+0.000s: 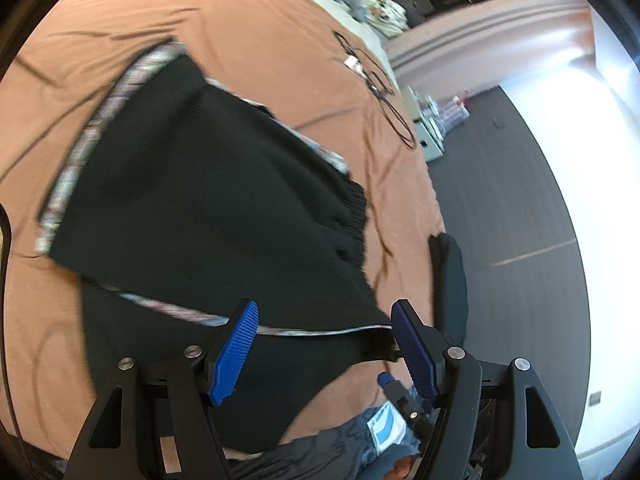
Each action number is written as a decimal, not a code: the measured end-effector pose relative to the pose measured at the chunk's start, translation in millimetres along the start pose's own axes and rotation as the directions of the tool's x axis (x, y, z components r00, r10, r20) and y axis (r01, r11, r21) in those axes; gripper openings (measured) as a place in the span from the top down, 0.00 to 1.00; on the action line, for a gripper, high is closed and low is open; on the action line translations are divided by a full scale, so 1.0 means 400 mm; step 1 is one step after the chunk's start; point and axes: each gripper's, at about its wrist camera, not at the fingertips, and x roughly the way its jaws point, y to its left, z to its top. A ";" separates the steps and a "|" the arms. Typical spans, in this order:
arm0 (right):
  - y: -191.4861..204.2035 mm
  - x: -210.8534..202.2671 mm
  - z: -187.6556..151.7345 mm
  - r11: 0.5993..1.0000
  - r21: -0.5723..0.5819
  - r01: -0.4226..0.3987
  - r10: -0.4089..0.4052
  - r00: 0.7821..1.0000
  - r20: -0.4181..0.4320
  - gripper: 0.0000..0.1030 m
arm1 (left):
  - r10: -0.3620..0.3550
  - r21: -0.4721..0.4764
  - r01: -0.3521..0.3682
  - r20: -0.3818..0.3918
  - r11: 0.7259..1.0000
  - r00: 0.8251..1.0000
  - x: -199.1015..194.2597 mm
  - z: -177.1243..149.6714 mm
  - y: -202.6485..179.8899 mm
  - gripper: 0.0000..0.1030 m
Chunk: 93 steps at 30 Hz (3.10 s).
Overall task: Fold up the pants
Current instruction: 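Open the left gripper and release the folded shorts onto the duvet, then grasp the patterned hem with the left gripper while the right gripper grasps the waistband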
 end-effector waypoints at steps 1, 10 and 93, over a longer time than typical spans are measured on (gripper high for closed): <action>0.007 0.006 0.000 1.000 -0.004 0.002 -0.002 1.000 -0.003 0.39 | 0.004 -0.009 -0.004 0.003 1.000 1.000 -0.004 0.004 0.013 0.31; 0.037 0.044 0.010 1.000 -0.005 0.015 -0.015 1.000 -0.004 0.39 | 0.093 -0.101 -0.088 0.046 0.991 0.995 -0.080 0.018 0.144 0.31; -0.054 0.029 -0.037 0.984 0.156 -0.082 0.087 0.996 -0.025 0.92 | 0.210 0.239 -0.243 0.155 0.940 0.965 0.092 0.330 -0.115 0.35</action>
